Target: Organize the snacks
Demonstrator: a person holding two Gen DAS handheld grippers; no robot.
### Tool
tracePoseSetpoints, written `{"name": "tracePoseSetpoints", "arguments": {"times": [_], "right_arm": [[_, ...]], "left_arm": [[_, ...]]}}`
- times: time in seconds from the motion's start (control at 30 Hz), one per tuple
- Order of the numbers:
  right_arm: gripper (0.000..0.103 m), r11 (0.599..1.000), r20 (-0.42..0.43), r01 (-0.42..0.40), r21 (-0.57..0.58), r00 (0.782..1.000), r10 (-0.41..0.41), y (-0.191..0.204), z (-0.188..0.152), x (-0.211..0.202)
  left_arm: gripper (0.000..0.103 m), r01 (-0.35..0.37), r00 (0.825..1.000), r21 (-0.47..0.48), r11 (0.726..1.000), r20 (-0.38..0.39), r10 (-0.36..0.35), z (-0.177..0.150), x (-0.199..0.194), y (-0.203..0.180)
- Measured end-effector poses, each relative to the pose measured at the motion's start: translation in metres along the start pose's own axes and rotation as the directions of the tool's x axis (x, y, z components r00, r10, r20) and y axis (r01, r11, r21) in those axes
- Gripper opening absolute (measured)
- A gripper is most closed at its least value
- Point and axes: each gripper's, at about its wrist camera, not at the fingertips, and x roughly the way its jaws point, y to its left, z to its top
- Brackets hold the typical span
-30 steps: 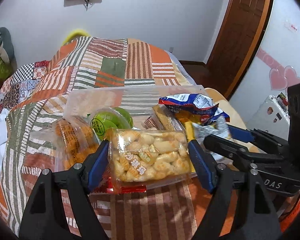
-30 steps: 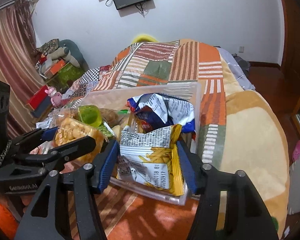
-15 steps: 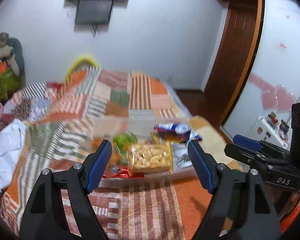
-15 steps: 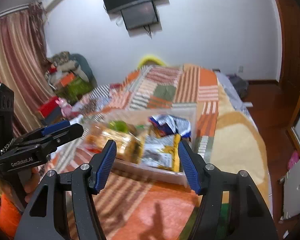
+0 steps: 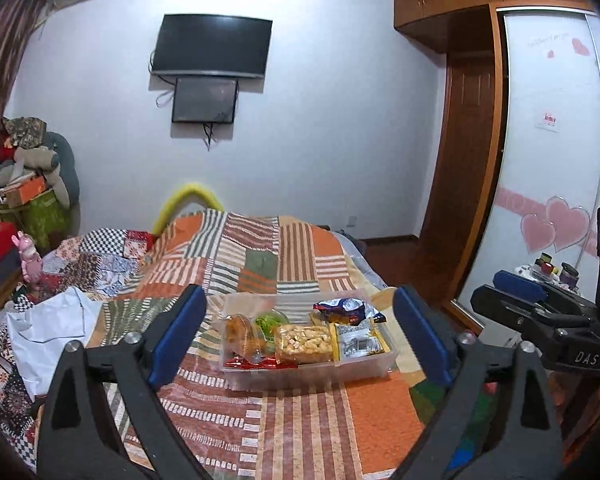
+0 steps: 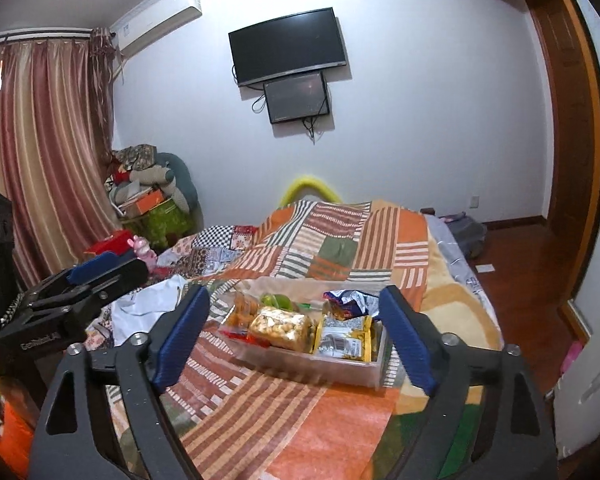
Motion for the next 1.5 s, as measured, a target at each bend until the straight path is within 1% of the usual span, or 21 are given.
{"name": "tracePoseSetpoints", "arguments": {"times": [0.1, 0.13, 0.17, 0.33, 0.57, 1.03, 1.5], "right_arm": [[0.094, 1.000, 0.009, 0.025, -0.008, 1.000, -0.025, 0.002, -0.002, -0.001], [0.100, 0.999, 0.015, 0.038, -0.010, 0.999, -0.038, 0.002, -0.003, 0.000], [0.102, 0.999, 0.024, 0.046, -0.013, 0.999, -0.046, 0.003, -0.004, -0.004], [0.103, 0.998, 0.032, 0.059, -0.021, 0.998, -0.059, 0.005, -0.008, -0.009], [0.103, 0.996, 0.045, 0.085, -0.027, 0.996, -0.083, 0.007, -0.011, -0.015], [0.103, 0.994, 0.058, 0.097, -0.041, 0.994, -0.095, 0.009, -0.012, -0.018], [0.103, 0.994, 0.064, 0.097, -0.042, 0.993, -0.094, 0.009, -0.010, -0.019]], "left_arm": [[0.101, -0.018, 1.000, 0.017, 1.000, 0.016, 0.017, -0.002, -0.006, -0.003], [0.102, -0.020, 1.000, 0.021, 1.000, 0.018, 0.020, -0.002, -0.007, -0.003], [0.102, -0.021, 1.000, 0.024, 0.999, 0.018, 0.021, -0.003, -0.008, -0.004], [0.102, -0.031, 0.999, 0.028, 0.999, 0.018, 0.031, -0.007, -0.008, -0.006], [0.103, -0.027, 0.999, 0.032, 0.999, 0.024, 0.027, -0.010, -0.011, -0.008], [0.103, -0.026, 0.999, 0.046, 0.999, 0.028, 0.024, -0.014, -0.011, -0.011], [0.103, -0.012, 1.000, 0.029, 1.000, 0.019, 0.011, -0.015, -0.011, -0.006]]}}
